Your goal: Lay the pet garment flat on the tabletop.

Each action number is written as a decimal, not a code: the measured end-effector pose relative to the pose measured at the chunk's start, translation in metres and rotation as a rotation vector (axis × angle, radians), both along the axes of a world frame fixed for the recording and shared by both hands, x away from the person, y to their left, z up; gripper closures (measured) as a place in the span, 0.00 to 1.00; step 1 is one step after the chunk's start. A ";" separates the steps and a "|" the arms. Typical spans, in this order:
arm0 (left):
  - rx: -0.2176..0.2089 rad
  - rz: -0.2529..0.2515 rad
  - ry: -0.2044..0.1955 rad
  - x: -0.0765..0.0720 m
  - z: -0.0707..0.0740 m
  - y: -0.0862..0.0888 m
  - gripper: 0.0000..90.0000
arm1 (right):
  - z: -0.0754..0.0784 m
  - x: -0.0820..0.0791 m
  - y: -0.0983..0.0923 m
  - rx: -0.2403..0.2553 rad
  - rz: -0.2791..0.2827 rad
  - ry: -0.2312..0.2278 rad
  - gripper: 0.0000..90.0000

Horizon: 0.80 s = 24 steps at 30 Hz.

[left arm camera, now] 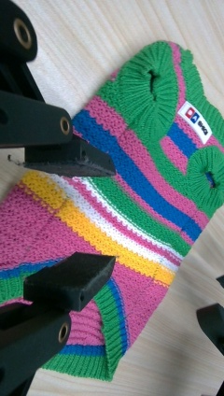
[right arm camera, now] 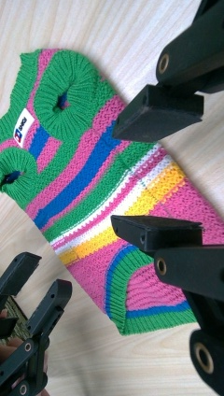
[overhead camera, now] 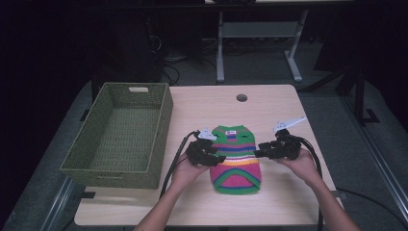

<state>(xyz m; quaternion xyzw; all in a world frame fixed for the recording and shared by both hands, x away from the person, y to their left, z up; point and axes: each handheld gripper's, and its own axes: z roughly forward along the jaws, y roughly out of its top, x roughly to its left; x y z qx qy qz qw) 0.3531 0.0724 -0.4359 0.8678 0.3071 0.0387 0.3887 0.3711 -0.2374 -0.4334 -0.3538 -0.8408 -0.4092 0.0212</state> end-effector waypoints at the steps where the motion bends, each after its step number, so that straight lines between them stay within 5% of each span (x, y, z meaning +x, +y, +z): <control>1: 0.006 -0.001 -0.001 0.000 0.000 0.001 0.52 | 0.001 -0.001 -0.001 -0.002 -0.003 0.004 0.55; 9: -0.036 0.026 0.023 -0.003 0.003 0.010 0.44 | 0.004 -0.004 -0.006 -0.002 -0.003 -0.005 0.49; 24: -0.048 0.038 0.004 -0.013 0.003 0.021 0.39 | 0.000 -0.015 -0.019 -0.012 -0.012 -0.004 0.43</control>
